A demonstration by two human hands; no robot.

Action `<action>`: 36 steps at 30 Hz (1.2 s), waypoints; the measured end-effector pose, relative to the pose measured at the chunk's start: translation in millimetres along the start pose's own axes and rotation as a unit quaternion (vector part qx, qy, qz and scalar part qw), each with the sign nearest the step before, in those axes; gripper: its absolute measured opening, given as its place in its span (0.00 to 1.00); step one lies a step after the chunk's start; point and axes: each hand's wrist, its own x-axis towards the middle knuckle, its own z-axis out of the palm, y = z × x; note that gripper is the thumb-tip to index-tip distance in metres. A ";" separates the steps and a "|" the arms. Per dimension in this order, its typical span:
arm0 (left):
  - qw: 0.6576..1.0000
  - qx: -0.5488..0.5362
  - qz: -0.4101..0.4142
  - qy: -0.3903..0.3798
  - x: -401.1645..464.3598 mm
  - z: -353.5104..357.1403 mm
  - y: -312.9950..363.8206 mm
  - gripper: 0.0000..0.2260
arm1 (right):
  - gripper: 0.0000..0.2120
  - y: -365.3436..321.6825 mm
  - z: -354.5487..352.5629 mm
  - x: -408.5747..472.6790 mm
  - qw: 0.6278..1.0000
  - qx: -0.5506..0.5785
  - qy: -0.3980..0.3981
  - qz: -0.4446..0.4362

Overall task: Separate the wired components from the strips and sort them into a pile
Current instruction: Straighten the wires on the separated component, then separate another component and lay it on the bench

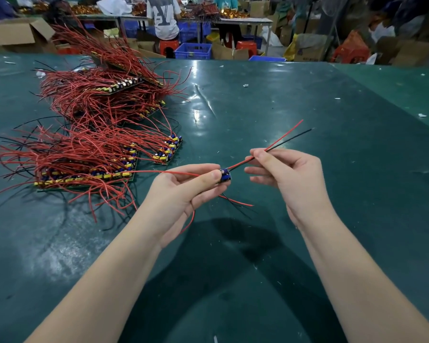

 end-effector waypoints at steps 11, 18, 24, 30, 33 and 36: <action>0.999 -0.002 -0.032 0.003 1.4 -3.1 -0.1 0.05 | 0.06 -11.3 -23.3 15.6 0.954 0.278 -0.067 0.091; 0.999 -0.004 -0.051 0.008 3.5 -6.0 -1.2 0.05 | 0.06 -8.5 -31.4 20.0 0.978 0.195 -0.045 0.059; 0.999 0.014 -0.051 0.007 5.0 -6.6 -3.6 0.05 | 0.07 -2.5 -33.3 21.6 0.989 0.135 0.024 0.051; 0.998 0.035 -0.044 0.019 6.8 -9.5 -7.7 0.06 | 0.06 5.0 -32.4 20.3 0.996 0.047 0.078 -0.014; 0.998 0.046 -0.041 0.021 7.5 -11.3 -9.0 0.08 | 0.05 8.1 -32.6 20.4 0.996 0.031 0.087 -0.015; 0.998 0.038 -0.041 0.036 9.2 -14.0 -7.6 0.10 | 0.06 4.7 -33.5 22.8 0.992 0.099 0.062 0.039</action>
